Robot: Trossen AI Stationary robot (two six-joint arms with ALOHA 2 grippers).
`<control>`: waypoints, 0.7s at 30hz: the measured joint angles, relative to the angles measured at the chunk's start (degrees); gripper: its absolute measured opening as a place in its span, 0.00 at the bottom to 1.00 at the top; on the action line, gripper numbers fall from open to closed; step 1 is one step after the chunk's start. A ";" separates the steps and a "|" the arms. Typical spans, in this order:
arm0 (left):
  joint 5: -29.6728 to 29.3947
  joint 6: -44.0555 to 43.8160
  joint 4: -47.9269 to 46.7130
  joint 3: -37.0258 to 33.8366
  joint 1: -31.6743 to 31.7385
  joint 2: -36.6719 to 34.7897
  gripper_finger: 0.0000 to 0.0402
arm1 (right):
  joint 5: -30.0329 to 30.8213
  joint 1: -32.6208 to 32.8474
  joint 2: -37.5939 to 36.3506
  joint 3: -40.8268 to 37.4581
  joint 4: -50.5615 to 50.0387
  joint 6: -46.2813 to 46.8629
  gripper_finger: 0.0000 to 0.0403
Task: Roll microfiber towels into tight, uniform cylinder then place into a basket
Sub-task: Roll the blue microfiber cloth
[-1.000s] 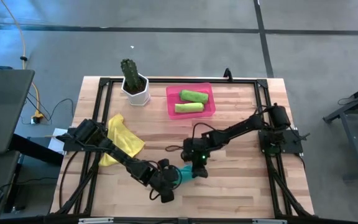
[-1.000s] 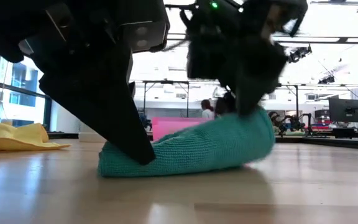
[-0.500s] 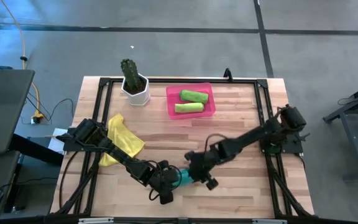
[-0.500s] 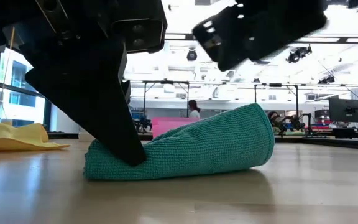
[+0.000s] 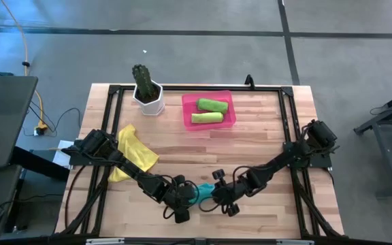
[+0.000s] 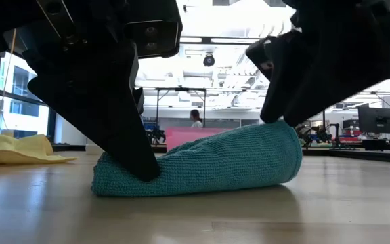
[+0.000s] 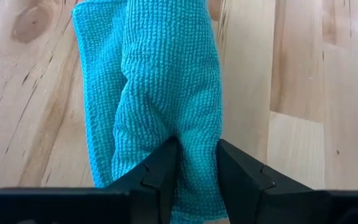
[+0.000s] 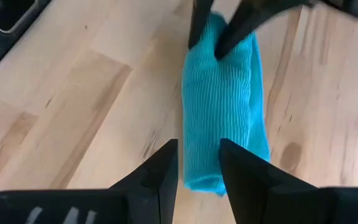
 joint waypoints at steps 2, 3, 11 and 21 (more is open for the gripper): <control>0.00 0.00 0.07 0.00 0.00 0.00 0.25 | 0.05 0.29 0.00 -0.60 0.39 1.19 0.27; 0.00 0.00 0.09 0.00 0.00 0.00 0.25 | 0.13 0.43 0.00 -0.68 0.44 1.15 0.27; 0.25 0.00 0.86 0.04 0.02 0.02 0.25 | 3.92 0.00 2.68 -0.68 1.89 1.28 0.27; 0.87 -0.42 0.87 0.04 0.04 0.02 0.25 | 0.70 -1.47 6.38 -0.61 3.86 -0.11 0.27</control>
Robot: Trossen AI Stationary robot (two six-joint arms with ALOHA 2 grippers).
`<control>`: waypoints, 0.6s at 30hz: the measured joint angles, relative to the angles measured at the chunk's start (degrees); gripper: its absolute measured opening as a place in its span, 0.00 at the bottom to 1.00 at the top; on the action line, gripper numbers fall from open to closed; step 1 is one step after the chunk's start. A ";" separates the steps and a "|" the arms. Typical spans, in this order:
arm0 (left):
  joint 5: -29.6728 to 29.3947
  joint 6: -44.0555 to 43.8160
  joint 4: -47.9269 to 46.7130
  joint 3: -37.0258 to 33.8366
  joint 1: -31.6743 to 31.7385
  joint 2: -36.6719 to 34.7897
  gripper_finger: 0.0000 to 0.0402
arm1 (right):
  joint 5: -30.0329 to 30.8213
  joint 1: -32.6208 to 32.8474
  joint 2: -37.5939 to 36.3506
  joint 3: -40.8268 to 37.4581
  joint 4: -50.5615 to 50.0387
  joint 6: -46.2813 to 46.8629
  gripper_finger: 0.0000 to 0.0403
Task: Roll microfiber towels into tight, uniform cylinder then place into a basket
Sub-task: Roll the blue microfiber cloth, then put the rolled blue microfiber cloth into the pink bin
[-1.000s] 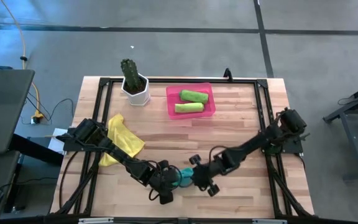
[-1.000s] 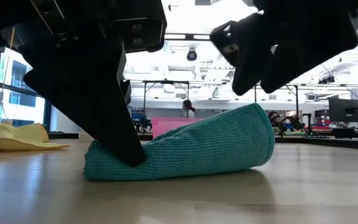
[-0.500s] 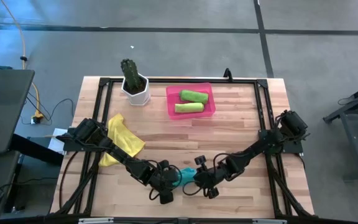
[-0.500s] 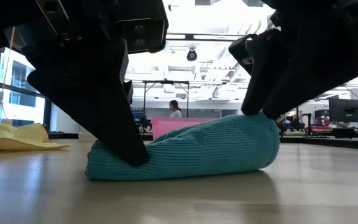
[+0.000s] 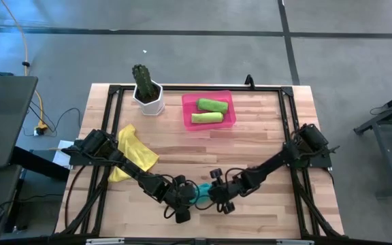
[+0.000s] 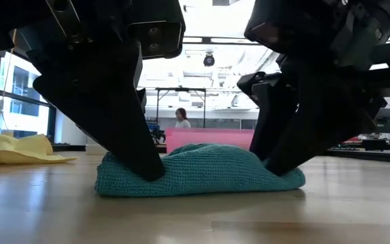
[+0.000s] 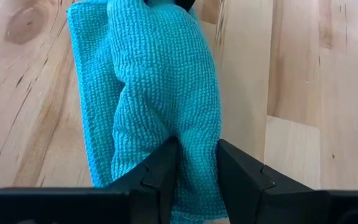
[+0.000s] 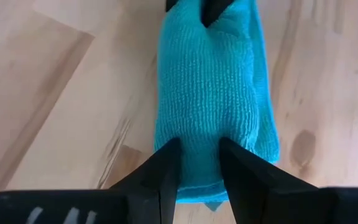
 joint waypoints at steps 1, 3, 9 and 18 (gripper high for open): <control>0.00 0.00 0.00 0.00 0.00 0.00 0.25 | -1.07 -0.06 0.00 0.00 -0.02 -0.38 0.27; 0.02 0.00 0.00 0.00 0.02 0.00 0.25 | -2.97 -0.14 0.00 0.02 -0.04 -1.20 0.27; 0.04 -0.02 0.00 0.00 0.02 0.00 0.25 | -5.20 -1.22 0.02 0.04 -0.06 1.26 0.27; 0.09 -0.02 0.00 0.02 0.02 0.00 0.25 | -6.67 -3.27 0.20 -0.04 1.88 3.01 0.28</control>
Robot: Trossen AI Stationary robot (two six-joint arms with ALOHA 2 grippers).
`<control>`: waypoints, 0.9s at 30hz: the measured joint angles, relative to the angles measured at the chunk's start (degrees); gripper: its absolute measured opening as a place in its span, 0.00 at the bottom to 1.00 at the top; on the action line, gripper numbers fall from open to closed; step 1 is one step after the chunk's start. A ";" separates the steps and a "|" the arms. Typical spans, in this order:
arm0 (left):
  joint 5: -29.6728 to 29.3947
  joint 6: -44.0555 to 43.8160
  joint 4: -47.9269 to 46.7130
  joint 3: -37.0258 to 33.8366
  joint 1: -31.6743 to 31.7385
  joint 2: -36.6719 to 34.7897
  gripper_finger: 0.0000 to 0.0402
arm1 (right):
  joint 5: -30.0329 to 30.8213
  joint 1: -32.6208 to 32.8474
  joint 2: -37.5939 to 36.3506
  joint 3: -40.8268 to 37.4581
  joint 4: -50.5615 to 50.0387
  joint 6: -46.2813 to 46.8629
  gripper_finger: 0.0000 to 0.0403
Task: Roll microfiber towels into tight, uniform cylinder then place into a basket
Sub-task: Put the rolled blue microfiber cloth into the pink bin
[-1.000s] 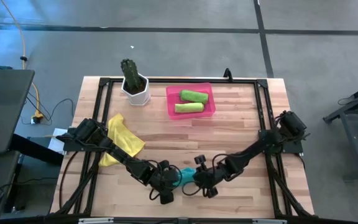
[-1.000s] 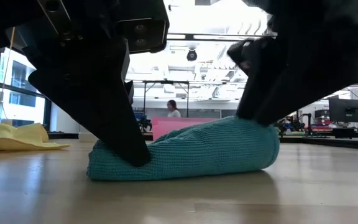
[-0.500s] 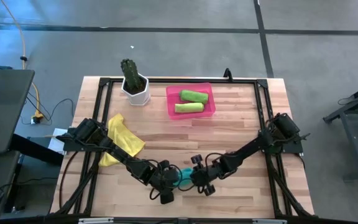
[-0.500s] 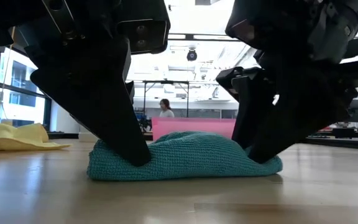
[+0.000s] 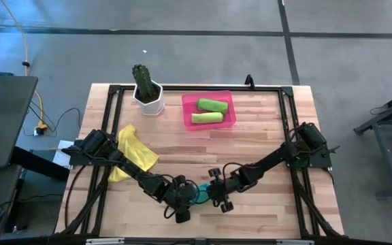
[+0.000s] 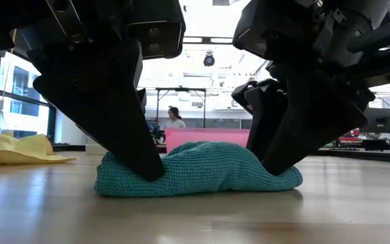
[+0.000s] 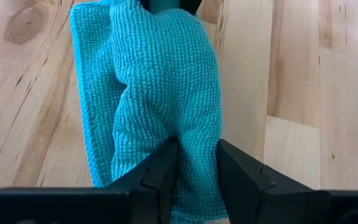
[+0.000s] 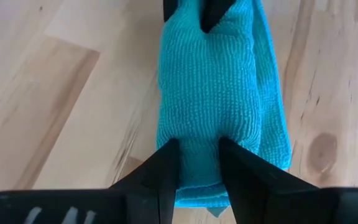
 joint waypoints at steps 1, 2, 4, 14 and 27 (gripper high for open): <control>0.00 0.00 0.00 0.00 0.00 0.00 0.25 | 0.19 0.02 0.00 0.00 -0.02 0.40 0.27; -0.02 0.00 0.00 0.00 0.00 0.00 0.25 | 0.35 0.02 0.00 0.00 0.00 1.06 0.26; 0.02 0.00 0.00 0.00 0.00 0.00 0.25 | 0.35 0.02 0.00 0.00 0.02 2.14 0.25; 0.04 0.00 0.00 0.00 0.00 0.00 0.25 | -5.27 0.12 0.04 0.65 -0.21 1.42 0.40; 3.92 -1.99 1.68 0.04 0.16 -0.02 0.25 | -0.84 0.63 2.29 0.98 -0.56 -3.29 0.53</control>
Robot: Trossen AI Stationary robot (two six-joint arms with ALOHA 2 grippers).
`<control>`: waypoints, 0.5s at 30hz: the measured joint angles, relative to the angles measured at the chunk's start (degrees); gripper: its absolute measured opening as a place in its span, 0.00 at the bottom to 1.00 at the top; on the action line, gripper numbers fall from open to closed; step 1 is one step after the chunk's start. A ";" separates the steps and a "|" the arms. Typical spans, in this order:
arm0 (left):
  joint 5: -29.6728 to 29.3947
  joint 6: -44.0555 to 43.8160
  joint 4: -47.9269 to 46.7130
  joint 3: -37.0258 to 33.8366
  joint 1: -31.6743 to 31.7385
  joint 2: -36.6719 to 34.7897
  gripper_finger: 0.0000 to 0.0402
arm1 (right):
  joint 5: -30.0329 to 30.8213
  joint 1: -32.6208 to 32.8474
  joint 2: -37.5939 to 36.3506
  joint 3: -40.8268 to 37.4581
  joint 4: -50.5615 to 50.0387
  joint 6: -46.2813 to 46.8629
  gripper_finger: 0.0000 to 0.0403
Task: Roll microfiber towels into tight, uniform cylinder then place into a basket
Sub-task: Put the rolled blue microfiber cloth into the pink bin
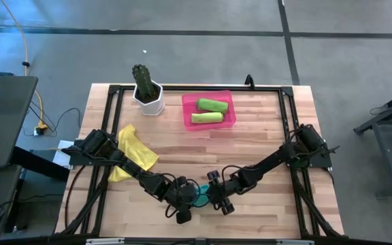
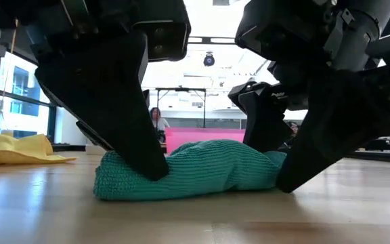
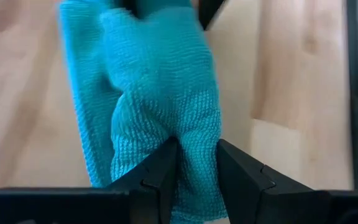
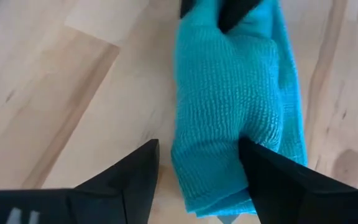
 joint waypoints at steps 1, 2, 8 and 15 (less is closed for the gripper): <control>0.87 0.00 1.15 -0.02 0.01 0.05 0.25 | 0.56 0.01 0.02 0.00 -0.03 0.13 0.52; 1.61 0.00 2.18 -0.02 -0.01 0.06 0.25 | 0.99 0.01 0.06 0.02 -0.03 0.44 0.52; 6.74 0.40 5.07 -0.21 -0.03 -0.62 0.25 | 1.81 -0.19 0.13 0.02 -0.45 4.07 0.42; 6.33 1.57 2.32 -0.04 -0.09 -0.81 0.25 | -0.58 -0.41 0.14 0.02 -1.45 6.57 0.13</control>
